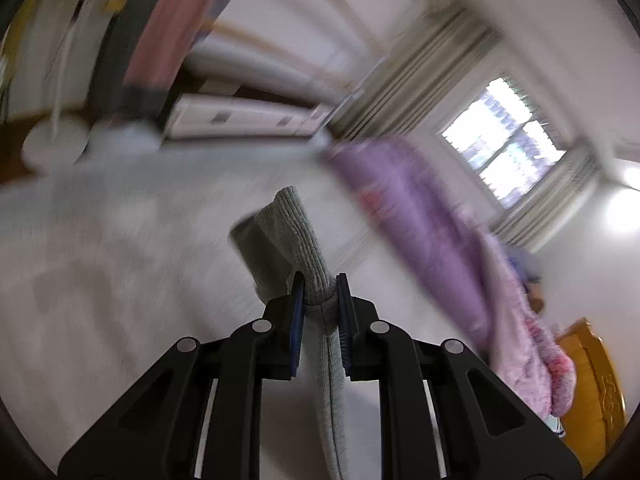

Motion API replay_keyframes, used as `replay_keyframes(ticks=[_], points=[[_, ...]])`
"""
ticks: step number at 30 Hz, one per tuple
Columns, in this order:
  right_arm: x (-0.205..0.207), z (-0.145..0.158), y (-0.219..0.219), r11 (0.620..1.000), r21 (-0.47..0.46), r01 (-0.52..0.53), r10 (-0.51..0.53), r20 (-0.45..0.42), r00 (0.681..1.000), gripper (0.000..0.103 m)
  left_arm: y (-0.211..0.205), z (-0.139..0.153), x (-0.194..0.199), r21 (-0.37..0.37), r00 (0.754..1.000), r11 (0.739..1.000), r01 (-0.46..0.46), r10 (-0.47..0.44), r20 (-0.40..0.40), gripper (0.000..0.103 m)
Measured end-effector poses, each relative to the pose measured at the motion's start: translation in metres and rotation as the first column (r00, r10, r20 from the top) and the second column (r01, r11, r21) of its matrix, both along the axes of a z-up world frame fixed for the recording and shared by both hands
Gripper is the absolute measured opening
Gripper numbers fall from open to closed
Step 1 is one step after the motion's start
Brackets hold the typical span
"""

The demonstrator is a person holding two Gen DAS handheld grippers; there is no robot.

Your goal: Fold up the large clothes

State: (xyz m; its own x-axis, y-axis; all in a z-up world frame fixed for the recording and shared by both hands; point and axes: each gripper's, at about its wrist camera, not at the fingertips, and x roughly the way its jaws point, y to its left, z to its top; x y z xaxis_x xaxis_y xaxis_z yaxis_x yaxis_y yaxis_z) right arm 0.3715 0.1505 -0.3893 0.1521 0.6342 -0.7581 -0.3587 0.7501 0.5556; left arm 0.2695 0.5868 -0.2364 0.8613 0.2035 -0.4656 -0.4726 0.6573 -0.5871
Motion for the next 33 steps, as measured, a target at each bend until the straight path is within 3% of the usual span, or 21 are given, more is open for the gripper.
replay_keyframes(ticks=[3, 8, 12, 15, 18, 19, 22, 23, 26, 29, 31, 33], points=[[0.009, -0.016, 0.010, 0.999, -0.033, 0.007, -0.009, -0.073, 0.997, 0.005, -0.036, 0.048, 0.008, 0.107, 0.994, 0.990, 0.089, -0.095, 0.052, 0.015], [0.011, -0.010, -0.016, 0.999, 0.040, 0.017, -0.013, -0.096, 0.995, 0.005, -0.126, 0.101, 0.030, 0.201, 0.939, 0.937, 0.286, -0.316, 0.137, 0.015], [0.006, 0.007, -0.083, 0.996, 0.067, 0.063, -0.058, -0.073, 0.996, 0.005, -0.207, 0.112, 0.072, 0.252, 0.879, 0.872, 0.420, -0.460, 0.128, 0.015], [0.005, 0.018, -0.151, 0.990, 0.029, 0.141, -0.140, -0.032, 0.990, 0.006, -0.271, 0.105, 0.110, 0.238, 0.830, 0.826, 0.511, -0.546, 0.115, 0.015], [0.005, 0.029, -0.232, 0.970, -0.068, 0.235, -0.233, 0.037, 0.972, 0.007, -0.342, 0.084, 0.143, 0.209, 0.765, 0.762, 0.613, -0.639, 0.086, 0.015], [0.005, 0.031, -0.257, 0.960, -0.089, 0.266, -0.262, 0.045, 0.964, 0.007, -0.370, 0.071, 0.155, 0.184, 0.730, 0.731, 0.657, -0.678, 0.083, 0.015], [-0.001, 0.032, -0.316, 0.928, -0.128, 0.349, -0.347, 0.041, 0.937, 0.007, -0.435, 0.040, 0.164, 0.149, 0.666, 0.664, 0.733, -0.745, 0.043, 0.015], [-0.004, 0.031, -0.334, 0.919, -0.133, 0.372, -0.370, 0.041, 0.928, 0.007, -0.462, 0.018, 0.170, 0.124, 0.647, 0.642, 0.756, -0.762, 0.001, 0.015], [-0.007, 0.025, -0.374, 0.903, -0.163, 0.398, -0.398, 0.036, 0.917, 0.007, -0.503, -0.039, 0.184, 0.008, 0.625, 0.628, 0.779, -0.774, -0.101, 0.015], [-0.017, 0.014, -0.386, 0.891, -0.162, 0.424, -0.431, -0.004, 0.903, 0.007, -0.530, -0.106, 0.180, -0.091, 0.612, 0.644, 0.759, -0.755, -0.236, 0.015], [-0.021, 0.015, -0.401, 0.879, -0.161, 0.448, -0.455, -0.005, 0.891, 0.007, -0.538, -0.131, 0.169, -0.105, 0.610, 0.656, 0.748, -0.741, -0.281, 0.015], [-0.022, 0.022, -0.411, 0.877, -0.173, 0.449, -0.453, 0.018, 0.891, 0.007, -0.549, -0.144, 0.166, -0.101, 0.593, 0.649, 0.754, -0.739, -0.319, 0.015]])
